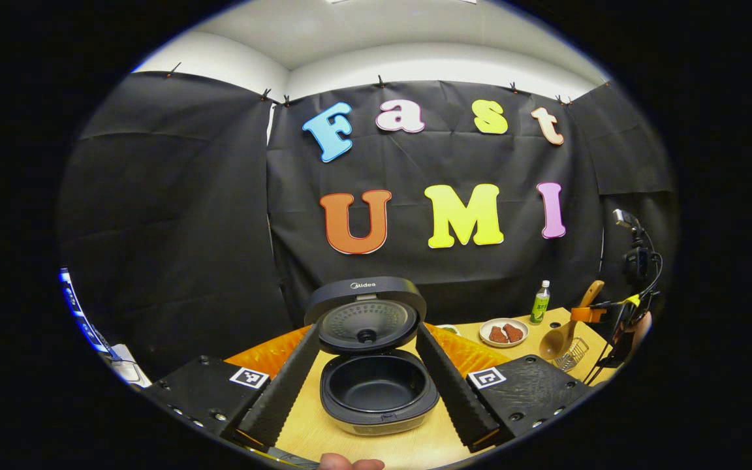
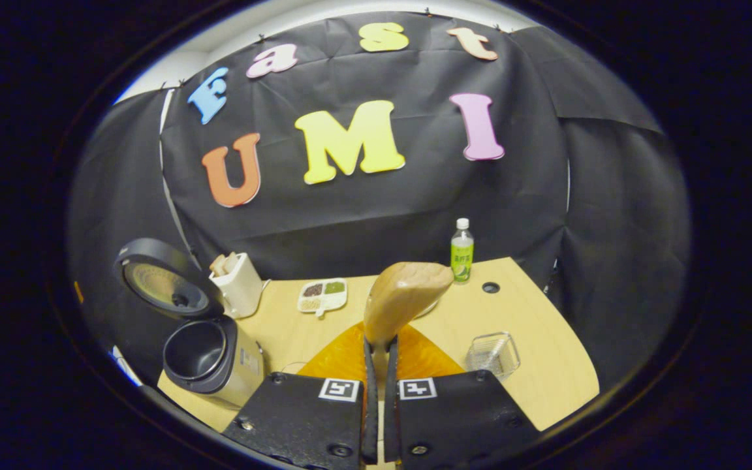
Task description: Close the left gripper, press the button to open the rice cooker; take a wooden spoon from the chopstick holder with the right hand, scoop a spoonful of rice and pour it into the rice cooker, then put the wooden spoon back into the chopstick holder.
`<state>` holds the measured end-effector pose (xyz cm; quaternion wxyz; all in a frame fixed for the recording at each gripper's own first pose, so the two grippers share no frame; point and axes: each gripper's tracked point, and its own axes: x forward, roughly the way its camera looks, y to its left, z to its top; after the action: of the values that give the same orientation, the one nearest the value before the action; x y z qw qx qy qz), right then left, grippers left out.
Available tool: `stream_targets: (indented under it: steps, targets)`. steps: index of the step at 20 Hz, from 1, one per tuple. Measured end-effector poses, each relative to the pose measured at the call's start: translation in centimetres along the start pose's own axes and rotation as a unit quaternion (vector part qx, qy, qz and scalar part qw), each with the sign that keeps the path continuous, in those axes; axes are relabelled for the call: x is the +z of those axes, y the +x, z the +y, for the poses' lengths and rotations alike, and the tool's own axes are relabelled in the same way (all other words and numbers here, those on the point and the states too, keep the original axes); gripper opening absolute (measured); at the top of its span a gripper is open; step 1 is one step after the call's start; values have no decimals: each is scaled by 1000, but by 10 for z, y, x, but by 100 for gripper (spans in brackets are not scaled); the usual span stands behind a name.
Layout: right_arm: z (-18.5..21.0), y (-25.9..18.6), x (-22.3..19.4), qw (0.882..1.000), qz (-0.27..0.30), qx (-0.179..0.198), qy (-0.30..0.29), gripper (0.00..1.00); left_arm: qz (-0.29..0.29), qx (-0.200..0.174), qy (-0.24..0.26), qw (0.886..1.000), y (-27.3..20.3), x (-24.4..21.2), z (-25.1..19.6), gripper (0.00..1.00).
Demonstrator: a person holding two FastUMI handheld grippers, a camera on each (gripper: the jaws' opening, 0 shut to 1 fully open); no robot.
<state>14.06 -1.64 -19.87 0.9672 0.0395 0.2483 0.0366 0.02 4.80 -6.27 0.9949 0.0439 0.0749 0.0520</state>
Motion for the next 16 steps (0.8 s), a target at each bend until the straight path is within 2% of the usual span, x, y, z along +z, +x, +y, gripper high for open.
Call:
stream_targets:
  steps: [3, 6, 8, 11, 13, 16]
  targets:
    - [12, 10, -38, 999, 29, -6, -38, 9, 0, -7, 3, 1000, -5, -4, 3, 95]
    - [8, 22, -70, 995, 53, -32, -78, 8, 1, -12, -4, 1000, -12, -9, 4, 95]
    - [3, 29, -80, 990, 54, -58, -121, 9, 3, -18, -6, 1000, -14, -14, 1, 95]
    - [11, 39, -95, 982, 54, -73, -163, 9, 10, -25, -2, 1000, -18, -18, 1, 95]
    - [13, 48, -107, 980, 62, -82, -173, 9, 11, -23, -4, 1000, -19, -17, 3, 95]
    - [25, 54, -120, 982, 72, -70, -158, 9, 17, -18, -7, 1000, -23, -21, 6, 95]
